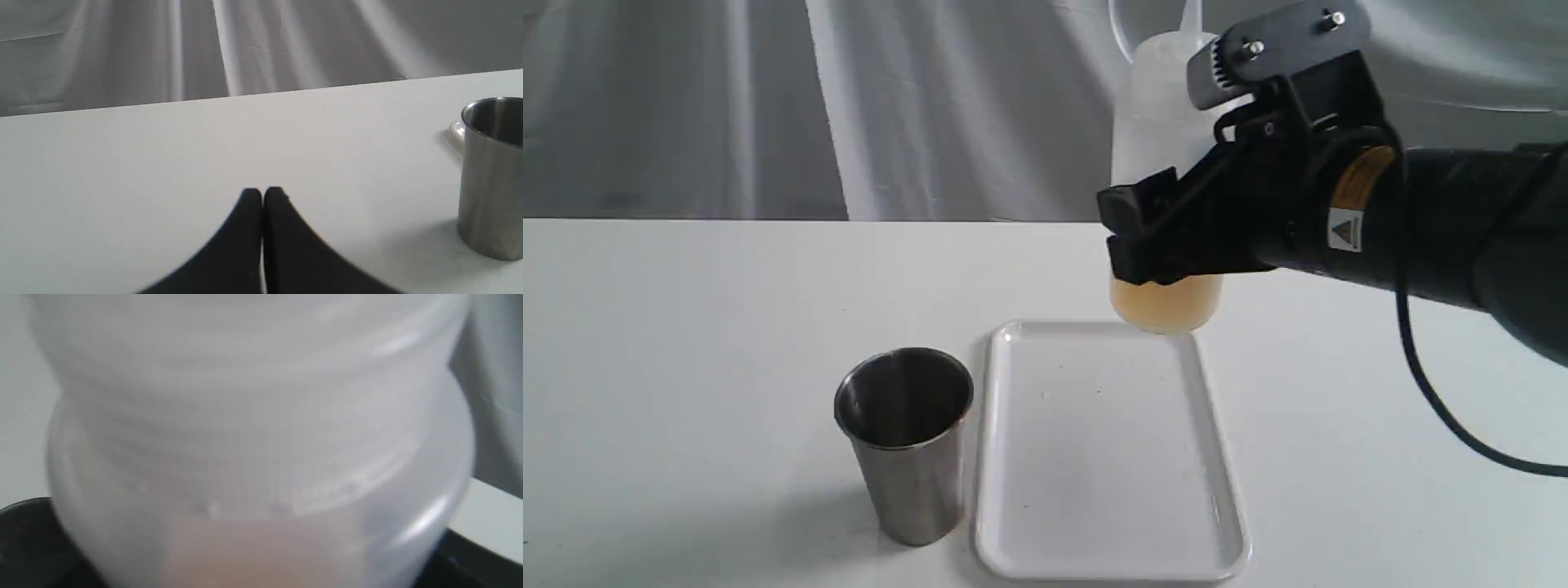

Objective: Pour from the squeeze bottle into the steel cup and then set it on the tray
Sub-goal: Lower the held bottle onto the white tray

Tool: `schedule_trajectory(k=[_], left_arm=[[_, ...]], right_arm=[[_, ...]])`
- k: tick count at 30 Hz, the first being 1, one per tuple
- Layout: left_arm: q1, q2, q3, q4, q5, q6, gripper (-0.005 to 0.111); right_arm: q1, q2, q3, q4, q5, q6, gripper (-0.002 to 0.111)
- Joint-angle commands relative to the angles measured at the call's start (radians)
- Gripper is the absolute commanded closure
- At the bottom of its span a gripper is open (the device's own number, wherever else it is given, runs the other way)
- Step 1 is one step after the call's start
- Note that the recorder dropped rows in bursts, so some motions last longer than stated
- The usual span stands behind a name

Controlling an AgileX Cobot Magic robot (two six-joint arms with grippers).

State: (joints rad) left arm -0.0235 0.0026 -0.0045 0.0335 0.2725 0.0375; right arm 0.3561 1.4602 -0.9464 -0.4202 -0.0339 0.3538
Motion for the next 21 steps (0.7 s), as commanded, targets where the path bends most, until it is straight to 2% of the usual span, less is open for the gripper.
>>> schedule_trajectory(k=[1, 11, 21], left_arm=[[0.002, -0.003, 0.004, -0.001, -0.007, -0.002, 0.107], [0.002, -0.003, 0.004, -0.001, -0.007, -0.005, 0.107], [0.002, -0.003, 0.004, -0.001, -0.007, -0.001, 0.107]], right_arm=[[-0.009, 0.044, 0.002, 0.254, -0.107, -0.334, 0.089], [-0.009, 0.248, 0.002, 0.441, -0.243, -0.373, 0.089], [-0.007, 0.355, 0.002, 0.478, -0.364, -0.375, 0.089]])
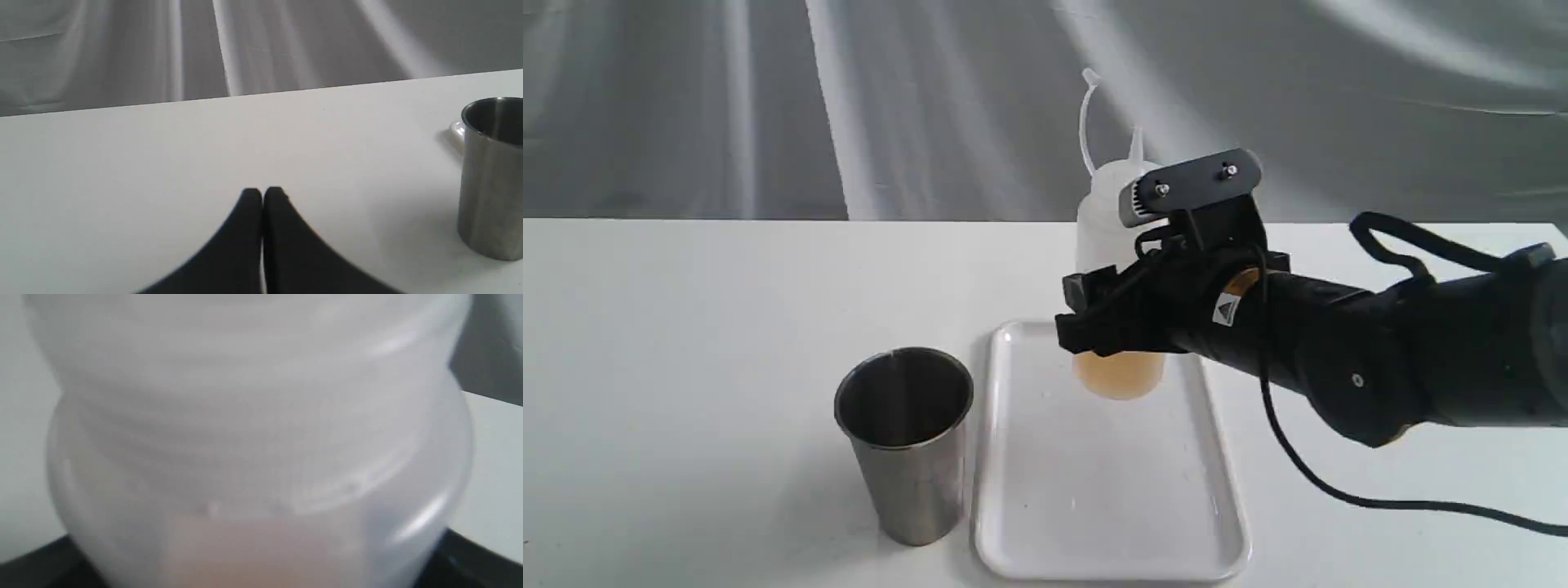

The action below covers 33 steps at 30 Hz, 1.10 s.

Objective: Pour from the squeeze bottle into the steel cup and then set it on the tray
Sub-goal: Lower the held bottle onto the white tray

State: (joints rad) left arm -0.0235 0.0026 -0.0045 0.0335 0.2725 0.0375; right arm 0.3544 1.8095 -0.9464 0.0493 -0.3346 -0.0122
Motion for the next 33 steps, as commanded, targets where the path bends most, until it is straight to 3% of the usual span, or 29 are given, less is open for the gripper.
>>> schedule_trajectory(k=[1, 11, 33], left_arm=[[0.002, -0.003, 0.004, -0.001, -0.007, -0.001, 0.107], [0.002, -0.003, 0.004, -0.001, -0.007, -0.005, 0.107], [0.002, -0.003, 0.004, -0.001, -0.007, -0.001, 0.107]], right_arm=[[-0.005, 0.011, 0.002, 0.015, -0.065, -0.007, 0.089], [0.025, 0.04, 0.099, 0.048, -0.208, -0.013, 0.089], [0.046, 0.126, 0.099, 0.048, -0.229, -0.013, 0.089]])
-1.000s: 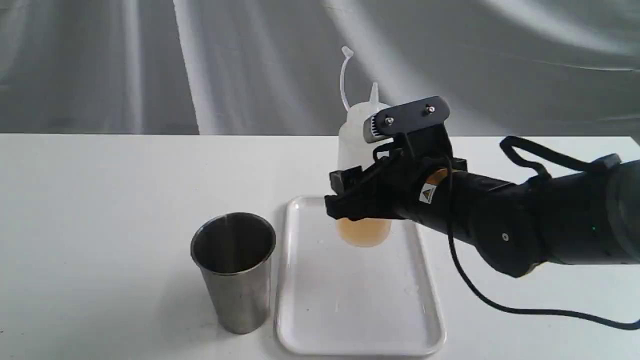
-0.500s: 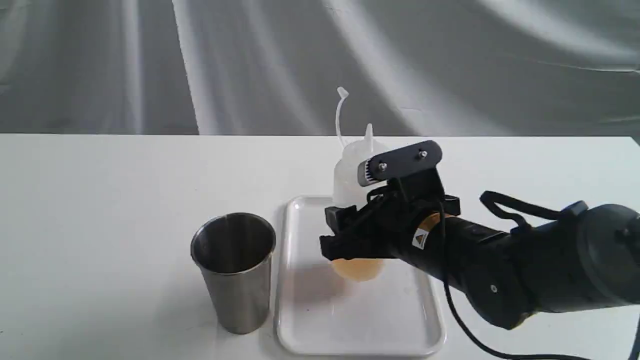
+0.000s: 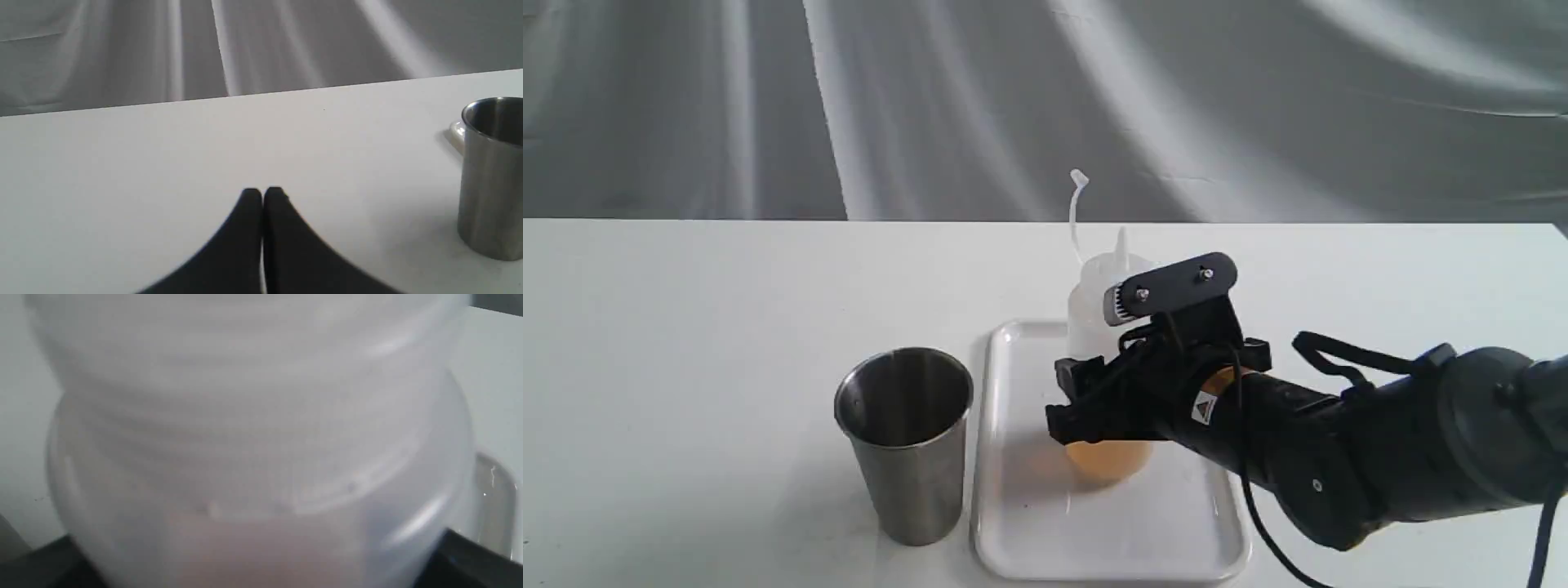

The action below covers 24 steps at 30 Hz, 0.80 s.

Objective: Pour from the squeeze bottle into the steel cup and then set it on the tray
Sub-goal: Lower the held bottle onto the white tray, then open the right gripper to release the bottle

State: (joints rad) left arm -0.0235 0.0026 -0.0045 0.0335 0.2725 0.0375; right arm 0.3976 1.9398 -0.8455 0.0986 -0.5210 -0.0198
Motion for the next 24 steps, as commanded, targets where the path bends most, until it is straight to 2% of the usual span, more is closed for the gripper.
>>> schedule_trajectory(k=[1, 24], left_arm=[[0.002, -0.003, 0.004, -0.001, -0.007, -0.001, 0.107], [0.002, -0.003, 0.004, -0.001, -0.007, -0.001, 0.107]], right_arm=[[0.002, -0.004, -0.001, -0.001, -0.041, -0.005, 0.089], [0.002, -0.004, -0.001, -0.001, 0.012, -0.006, 0.089]])
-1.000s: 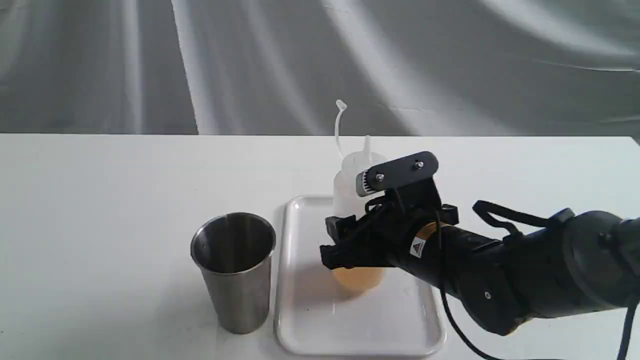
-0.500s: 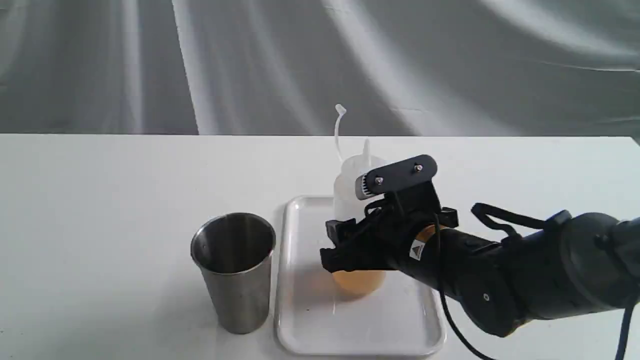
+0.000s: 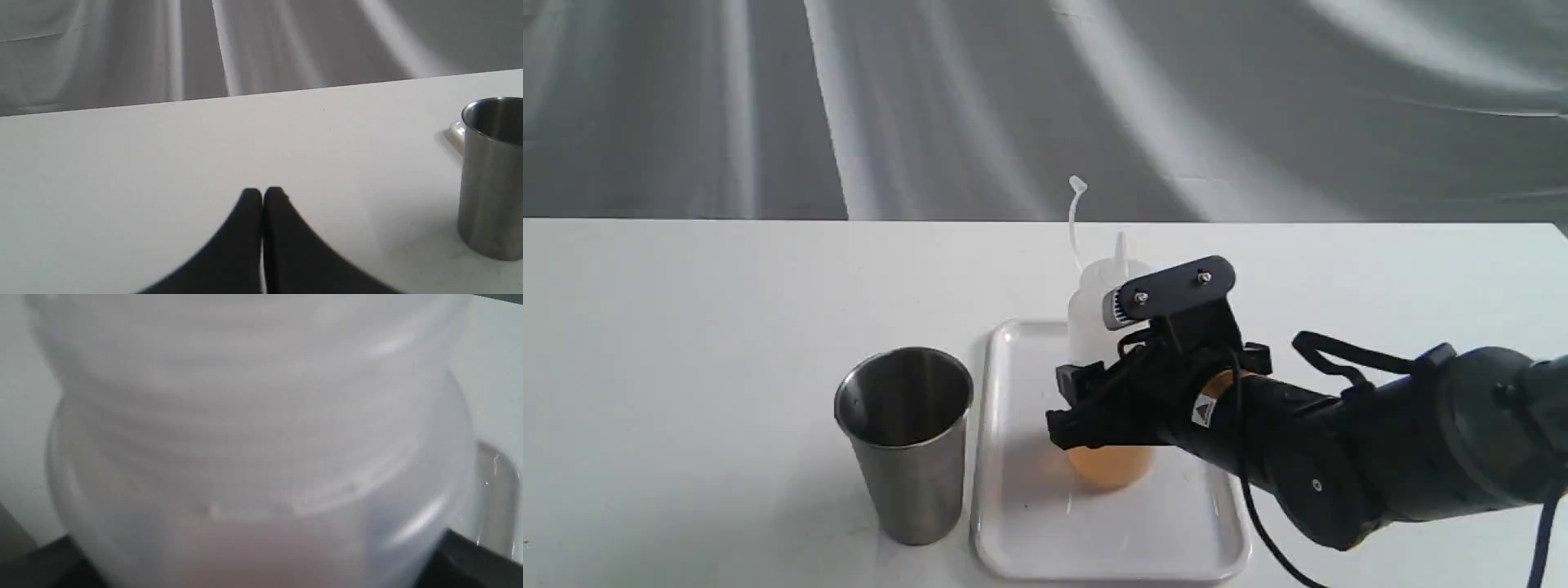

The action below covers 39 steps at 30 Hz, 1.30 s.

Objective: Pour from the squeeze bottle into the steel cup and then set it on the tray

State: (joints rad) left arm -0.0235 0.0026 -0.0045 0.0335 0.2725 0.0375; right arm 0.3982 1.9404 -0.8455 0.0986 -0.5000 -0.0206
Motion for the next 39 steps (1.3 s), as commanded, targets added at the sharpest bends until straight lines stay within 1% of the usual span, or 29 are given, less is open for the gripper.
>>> schedule_trajectory(k=[1, 4, 6, 8, 10, 12, 14, 16, 22, 27, 34, 39], left_arm=[[0.002, -0.003, 0.004, -0.001, -0.007, -0.001, 0.107], [0.002, -0.003, 0.004, -0.001, -0.007, -0.005, 0.107], [0.002, -0.003, 0.004, -0.001, -0.007, -0.005, 0.107], [0.002, -0.003, 0.004, -0.001, -0.007, -0.005, 0.107], [0.002, -0.003, 0.004, -0.001, -0.007, -0.005, 0.107], [0.002, -0.003, 0.004, -0.001, -0.007, -0.005, 0.107], [0.002, -0.003, 0.004, -0.001, -0.007, -0.001, 0.107], [0.002, -0.003, 0.004, -0.001, -0.007, -0.001, 0.107], [0.002, -0.003, 0.004, -0.001, -0.007, -0.001, 0.107], [0.002, -0.003, 0.004, -0.001, -0.007, -0.003, 0.107], [0.002, -0.003, 0.004, -0.001, -0.007, -0.003, 0.107], [0.002, -0.003, 0.004, -0.001, -0.007, -0.001, 0.107]], right_arm=[[0.002, -0.005, -0.001, -0.001, -0.009, -0.005, 0.089], [0.002, -0.005, -0.001, -0.001, -0.009, -0.005, 0.087], [0.002, -0.005, -0.001, -0.001, -0.009, -0.005, 0.08], [0.002, -0.005, -0.001, -0.001, -0.009, -0.005, 0.068], [0.002, -0.005, -0.001, -0.001, -0.009, -0.005, 0.051], [0.002, -0.005, -0.001, -0.001, -0.011, -0.005, 0.03], [0.002, -0.005, -0.001, -0.001, -0.011, -0.005, 0.02], [0.002, -0.007, -0.001, -0.001, -0.011, -0.005, 0.014], [0.002, -0.067, -0.001, -0.016, -0.004, -0.005, 0.013], [0.002, -0.193, 0.018, -0.039, 0.013, -0.005, 0.012], [0.002, -0.419, 0.122, -0.039, 0.015, 0.002, 0.012], [0.002, -0.609, 0.232, -0.062, 0.019, 0.002, 0.013]])
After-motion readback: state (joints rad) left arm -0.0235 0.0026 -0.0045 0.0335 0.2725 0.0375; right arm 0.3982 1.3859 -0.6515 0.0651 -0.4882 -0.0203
